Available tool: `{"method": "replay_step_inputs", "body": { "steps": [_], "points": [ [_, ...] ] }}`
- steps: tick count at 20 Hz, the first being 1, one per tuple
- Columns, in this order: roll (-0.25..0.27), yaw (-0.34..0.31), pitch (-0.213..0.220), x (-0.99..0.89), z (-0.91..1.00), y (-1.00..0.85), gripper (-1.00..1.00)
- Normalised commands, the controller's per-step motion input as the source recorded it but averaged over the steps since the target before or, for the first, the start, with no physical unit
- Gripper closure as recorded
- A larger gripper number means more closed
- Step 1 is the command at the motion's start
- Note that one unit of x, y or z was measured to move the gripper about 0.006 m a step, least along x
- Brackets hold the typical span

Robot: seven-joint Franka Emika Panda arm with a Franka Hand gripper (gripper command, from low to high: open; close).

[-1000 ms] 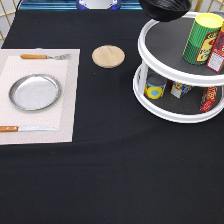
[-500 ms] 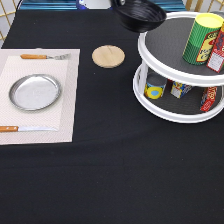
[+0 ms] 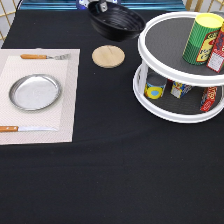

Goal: Pick up the bowl from the lazy Susan and put bowl on the plate

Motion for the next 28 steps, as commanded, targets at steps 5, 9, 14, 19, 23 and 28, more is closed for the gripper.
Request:
{"method": "replay_step_inputs", "body": {
  "steps": [5, 9, 14, 19, 23, 28],
  "points": [
    [0.0, -0.134, -0.053, 0.18, 0.04, -0.65, 1.0],
    [0.0, -0.149, -0.058, 0.09, 0.0, -0.62, 1.0],
    [0.0, -0.202, -0.064, 0.01, 0.0, -0.48, 1.0],
    [0.0, -0.263, -0.083, 0.0, -0.01, -0.31, 1.0],
    [0.0, -0.316, -0.102, 0.0, -0.27, -0.17, 1.0],
    [0.0, -0.275, -0.034, -0.05, -0.62, -0.32, 1.0]
  ]
}}
